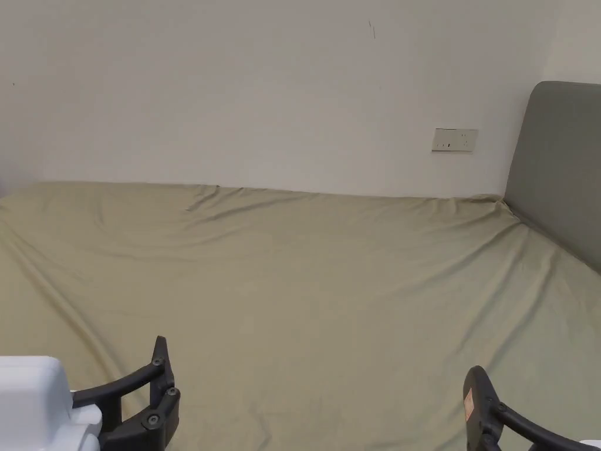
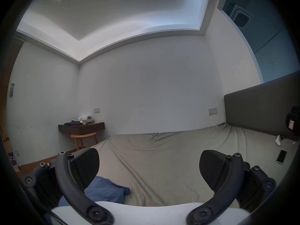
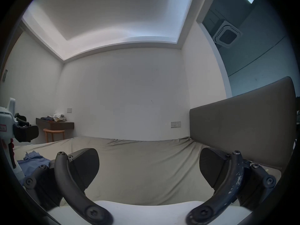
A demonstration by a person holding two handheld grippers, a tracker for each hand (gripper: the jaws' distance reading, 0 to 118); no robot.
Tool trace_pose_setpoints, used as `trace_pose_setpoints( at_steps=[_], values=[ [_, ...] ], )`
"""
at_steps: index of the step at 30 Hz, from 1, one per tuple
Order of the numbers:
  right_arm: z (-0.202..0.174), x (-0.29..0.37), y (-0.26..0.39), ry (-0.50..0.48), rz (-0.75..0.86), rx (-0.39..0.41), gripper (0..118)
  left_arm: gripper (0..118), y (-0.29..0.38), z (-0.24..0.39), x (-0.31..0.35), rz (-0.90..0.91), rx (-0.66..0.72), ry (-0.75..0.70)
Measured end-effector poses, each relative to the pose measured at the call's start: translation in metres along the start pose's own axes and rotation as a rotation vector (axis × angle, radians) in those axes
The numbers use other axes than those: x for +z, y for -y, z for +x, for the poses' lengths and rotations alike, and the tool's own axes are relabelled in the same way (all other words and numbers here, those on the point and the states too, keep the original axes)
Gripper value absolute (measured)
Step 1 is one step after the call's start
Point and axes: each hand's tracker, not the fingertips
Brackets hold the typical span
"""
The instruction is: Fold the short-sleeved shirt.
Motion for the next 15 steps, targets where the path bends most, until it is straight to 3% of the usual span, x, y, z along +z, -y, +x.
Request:
trace_pose_setpoints(
  at_steps=[9, 13, 15],
  values=[
    [-0.014, -0.002, 0.004, 0.004, -0.004, 0.077, 118, 118, 0.025, 0.005, 0.008, -0.091, 0.105, 0.075],
    [-0.022, -0.004, 0.017, -0.039, -0.109, 0.148, 118, 118, 0.017, -0.005, 0.021, 0.017, 0.279, 0.185],
    [-0.023, -0.002, 0.023, -0.036, -0.103, 0.137, 118, 118, 0.01, -0.004, 0.024, 0.054, 0.263, 0.159]
  ],
)
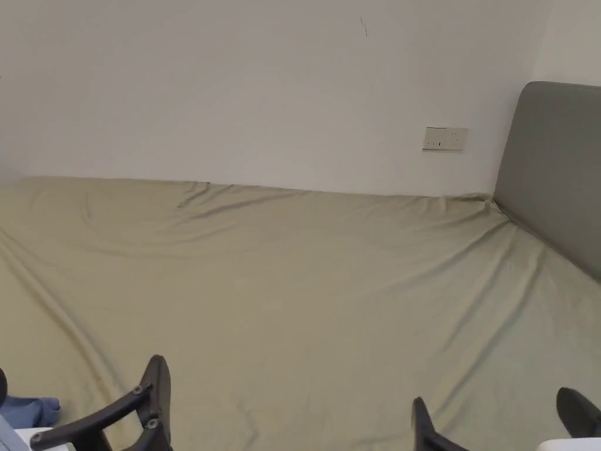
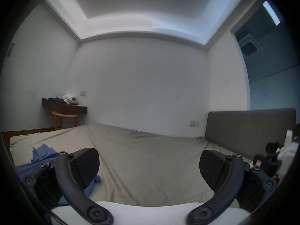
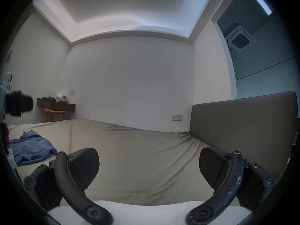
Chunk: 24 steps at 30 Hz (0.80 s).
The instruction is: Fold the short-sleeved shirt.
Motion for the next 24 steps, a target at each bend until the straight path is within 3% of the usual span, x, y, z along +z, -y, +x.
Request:
trace_pose_setpoints(
  at_steps=[4, 6, 13, 23, 24],
  values=[
    [0.005, 0.001, -0.005, 0.004, 0.016, -0.034, 118, 118, 0.001, 0.009, 0.001, 0.027, -0.211, -0.063],
    [0.006, 0.003, -0.007, 0.014, 0.028, -0.039, 118, 118, 0.003, 0.013, 0.0, -0.014, -0.244, -0.049],
    [0.013, 0.008, -0.009, 0.014, 0.037, -0.073, 118, 118, 0.009, 0.02, -0.003, -0.032, -0.243, -0.036],
    [0.016, 0.007, -0.005, 0.035, 0.012, -0.044, 118, 118, 0.003, 0.017, -0.001, -0.004, -0.229, -0.059],
    [0.016, 0.008, -0.005, 0.034, 0.01, -0.041, 107, 110, 0.002, 0.017, -0.001, -0.005, -0.228, -0.059]
  ],
)
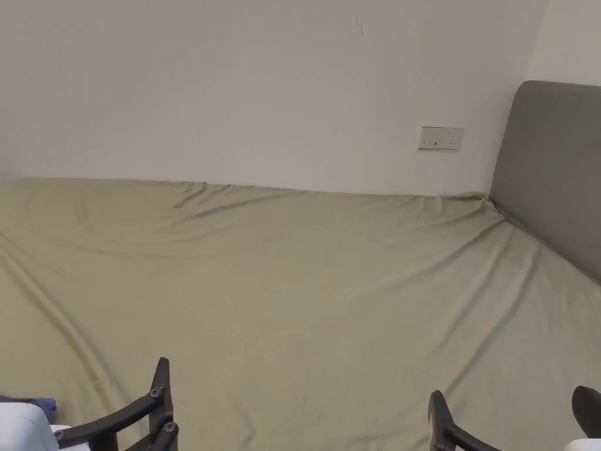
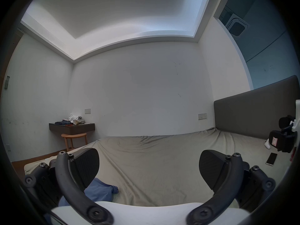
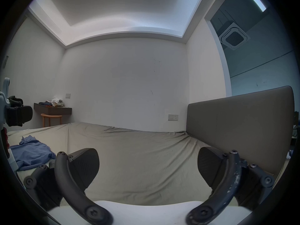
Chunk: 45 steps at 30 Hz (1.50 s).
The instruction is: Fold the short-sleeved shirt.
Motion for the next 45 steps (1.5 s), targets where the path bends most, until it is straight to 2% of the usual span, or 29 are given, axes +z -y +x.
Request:
trace_pose_setpoints(
  at_steps=[1, 2, 3, 4, 6, 8, 11, 15, 19, 23, 27, 30, 33, 38, 45],
  values=[
    [0.0, 0.001, 0.0, -0.01, 0.001, 0.001, 87, 93, -0.001, 0.0, 0.002, -0.002, 0.002, 0.004],
    [0.0, 0.002, 0.0, -0.017, 0.008, 0.001, 58, 63, -0.002, -0.001, 0.003, -0.005, 0.005, 0.017],
    [-0.001, 0.002, 0.0, -0.014, 0.016, 0.006, 12, 7, -0.003, -0.001, 0.003, -0.009, 0.008, 0.024],
    [-0.003, 0.002, 0.0, -0.009, 0.022, 0.01, 2, 1, -0.004, 0.002, 0.003, -0.01, 0.007, 0.02],
    [-0.006, 0.004, -0.001, 0.039, 0.028, 0.016, 2, 0, -0.005, 0.007, 0.003, -0.016, 0.001, -0.021],
    [-0.004, 0.003, -0.002, -0.039, -0.008, -0.011, 1, 0, -0.006, 0.007, 0.004, -0.071, 0.019, 0.055],
    [-0.01, 0.004, -0.002, 0.004, 0.017, 0.02, 1, 0, -0.003, 0.009, 0.002, -0.067, 0.029, 0.056],
    [-0.018, 0.001, -0.007, -0.034, 0.012, 0.019, 1, 0, -0.003, 0.003, 0.001, -0.084, 0.022, 0.047],
    [-0.051, -0.017, -0.02, -0.181, 0.038, 0.016, 1, 0, -0.009, -0.032, 0.014, -0.09, 0.035, -0.063],
    [-0.107, -0.036, -0.03, -0.408, 0.07, -0.01, 1, 0, -0.014, -0.091, 0.046, -0.091, 0.038, -0.298],
    [-0.181, -0.045, -0.037, -0.676, 0.071, -0.074, 1, 0, -0.014, -0.148, 0.087, -0.148, 0.006, -0.553],
    [-0.231, -0.041, -0.037, -0.843, 0.048, -0.101, 1, 0, -0.01, -0.179, 0.114, -0.188, 0.016, -0.68],
    [-0.266, -0.031, -0.035, -0.988, 0.021, -0.07, 1, 0, -0.003, -0.199, 0.127, -0.223, 0.053, -0.74],
    [-0.294, -0.021, -0.027, -1.112, -0.001, 0.021, 1, 0, 0.022, -0.213, 0.113, -0.282, 0.073, -0.754],
    [-0.302, -0.042, -0.011, -1.101, -0.082, 0.06, 1, 0, 0.078, -0.218, 0.053, -0.413, 0.163, -0.592]
  ],
)
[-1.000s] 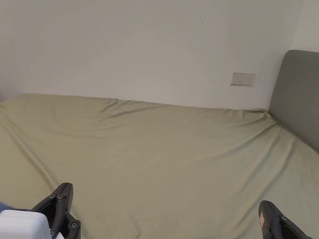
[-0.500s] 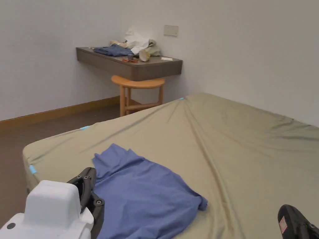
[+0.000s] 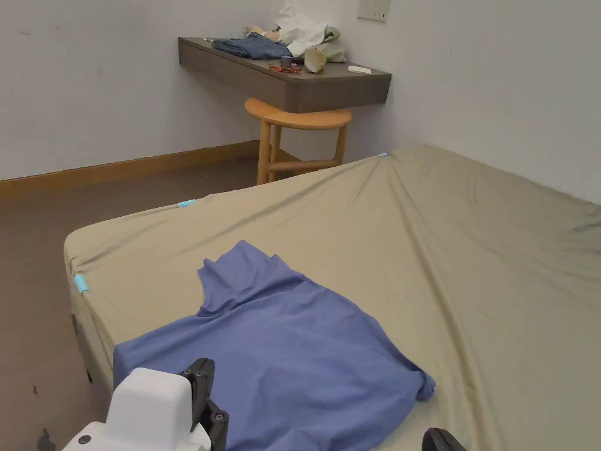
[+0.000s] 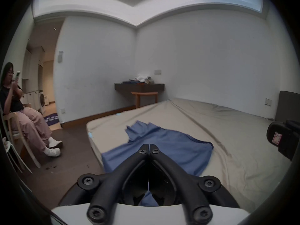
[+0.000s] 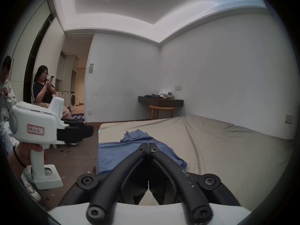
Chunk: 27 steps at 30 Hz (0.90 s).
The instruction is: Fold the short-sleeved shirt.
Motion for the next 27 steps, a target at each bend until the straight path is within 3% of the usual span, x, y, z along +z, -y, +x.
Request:
trace_pose_setpoints(
  at_steps=[6, 7, 8, 9, 10, 11, 14, 16, 17, 18, 19, 21, 23, 25, 26, 27],
  values=[
    [0.027, -0.013, 0.013, 0.076, -0.077, -0.057, 1, 1, 0.013, 0.008, -0.088, -0.124, 0.023, 0.099],
    [0.03, -0.016, 0.016, 0.08, -0.087, -0.062, 1, 14, 0.014, 0.008, -0.105, -0.136, 0.053, 0.103],
    [0.033, -0.016, 0.019, 0.085, -0.1, -0.064, 1, 41, 0.016, 0.008, -0.124, -0.159, 0.088, 0.1],
    [0.037, -0.016, 0.022, 0.08, -0.119, -0.06, 1, 89, 0.019, 0.007, -0.143, -0.176, 0.12, 0.1],
    [0.039, -0.016, 0.025, 0.072, -0.143, -0.055, 1, 115, 0.023, 0.006, -0.159, -0.178, 0.154, 0.09],
    [0.04, -0.016, 0.028, 0.071, -0.169, -0.045, 1, 118, 0.029, 0.007, -0.177, -0.187, 0.183, 0.103],
    [0.044, -0.015, 0.036, 0.082, -0.219, -0.014, 1, 111, 0.038, 0.011, -0.218, -0.237, 0.207, 0.167],
    [0.046, -0.014, 0.039, 0.078, -0.251, -0.007, 1, 110, 0.047, 0.019, -0.252, -0.402, 0.143, 0.158],
    [0.048, -0.014, 0.041, 0.078, -0.261, -0.004, 1, 114, 0.046, 0.026, -0.27, -0.588, 0.129, 0.152],
    [0.05, -0.014, 0.042, 0.08, -0.268, -0.003, 2, 118, 0.045, 0.035, -0.281, -0.656, 0.103, 0.139],
    [0.051, -0.013, 0.043, 0.082, -0.273, -0.004, 2, 118, 0.04, 0.044, -0.28, -0.594, 0.017, 0.109],
    [0.055, -0.012, 0.045, 0.094, -0.281, -0.016, 2, 118, 0.038, 0.064, -0.28, -0.636, -0.112, 0.048],
    [0.058, -0.01, 0.048, 0.103, -0.287, -0.03, 2, 113, 0.029, 0.066, -0.265, -0.591, -0.048, 0.081],
    [0.062, -0.008, 0.049, 0.119, -0.292, -0.035, 2, 78, 0.021, 0.063, -0.25, -0.522, -0.015, 0.08],
    [0.065, -0.006, 0.05, 0.126, -0.297, -0.04, 2, 54, 0.023, 0.064, -0.243, -0.513, -0.012, 0.074],
    [0.067, -0.004, 0.05, 0.134, -0.3, -0.045, 2, 22, 0.023, 0.062, -0.241, -0.507, -0.017, 0.038]
  ],
)
